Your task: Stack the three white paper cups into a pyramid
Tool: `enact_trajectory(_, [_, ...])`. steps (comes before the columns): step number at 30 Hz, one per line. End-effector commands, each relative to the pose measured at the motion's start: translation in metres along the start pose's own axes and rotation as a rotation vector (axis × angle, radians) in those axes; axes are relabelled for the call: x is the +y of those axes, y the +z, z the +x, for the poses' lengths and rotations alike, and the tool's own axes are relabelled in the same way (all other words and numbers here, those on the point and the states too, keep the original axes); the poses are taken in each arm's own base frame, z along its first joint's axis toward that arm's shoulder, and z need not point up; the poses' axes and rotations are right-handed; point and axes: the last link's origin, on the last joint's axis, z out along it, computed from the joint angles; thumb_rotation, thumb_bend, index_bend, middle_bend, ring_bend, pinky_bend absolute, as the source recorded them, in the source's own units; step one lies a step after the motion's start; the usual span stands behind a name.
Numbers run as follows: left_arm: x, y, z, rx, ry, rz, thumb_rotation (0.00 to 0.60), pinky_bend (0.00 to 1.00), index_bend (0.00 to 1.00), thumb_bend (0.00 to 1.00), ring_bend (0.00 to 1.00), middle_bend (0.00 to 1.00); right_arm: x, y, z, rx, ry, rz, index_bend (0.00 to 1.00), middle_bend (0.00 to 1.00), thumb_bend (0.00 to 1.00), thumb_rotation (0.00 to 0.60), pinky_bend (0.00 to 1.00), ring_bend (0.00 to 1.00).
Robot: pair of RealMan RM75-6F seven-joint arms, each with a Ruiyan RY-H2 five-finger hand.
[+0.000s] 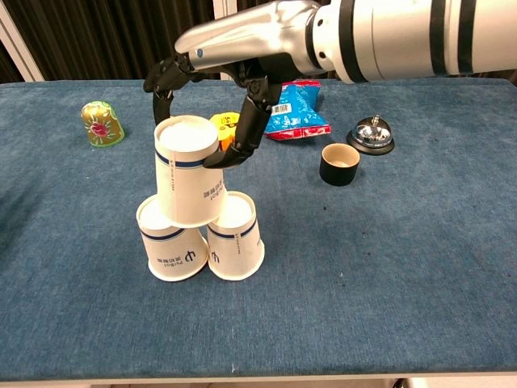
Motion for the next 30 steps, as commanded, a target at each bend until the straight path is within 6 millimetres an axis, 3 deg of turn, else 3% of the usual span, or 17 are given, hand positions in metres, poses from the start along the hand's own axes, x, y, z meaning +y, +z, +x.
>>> enact_trajectory(1, [0.000,0.000,-0.001,0.000,-0.002,0.000,0.545,0.02,0.23,0.10,0.00,0.10,-0.002,0.002,-0.002,-0.007,-0.007,-0.004,0.40,0.07,0.50,0.600,0.08,0.00])
enact_trajectory(9, [-0.002,0.000,-0.002,0.003,-0.011,0.002,0.545,0.02,0.23,0.10,0.00,0.10,-0.007,0.007,-0.003,-0.010,-0.007,0.000,0.36,0.08,0.50,0.600,0.08,0.00])
enact_trajectory(22, [-0.003,0.001,-0.003,0.004,-0.011,-0.004,0.544,0.02,0.23,0.10,0.00,0.10,-0.007,-0.003,0.001,0.006,-0.010,-0.011,0.17,0.08,0.50,0.600,0.08,0.00])
enact_trajectory(25, [-0.006,0.001,0.001,0.024,-0.007,0.003,0.545,0.02,0.23,0.10,0.00,0.10,0.010,-0.024,0.012,0.090,-0.055,-0.074,0.13,0.08,0.50,0.600,0.08,0.00])
enact_trajectory(29, [-0.015,0.001,0.006,0.063,0.018,0.017,0.564,0.02,0.23,0.10,0.00,0.10,0.054,-0.086,0.018,0.266,-0.184,-0.276,0.08,0.08,0.49,0.600,0.08,0.00])
enact_trajectory(30, [-0.007,0.001,-0.005,0.008,0.003,-0.051,0.572,0.01,0.23,0.10,0.00,0.10,0.063,-0.103,0.016,0.300,-0.193,-0.323,0.06,0.08,0.46,0.600,0.08,0.00])
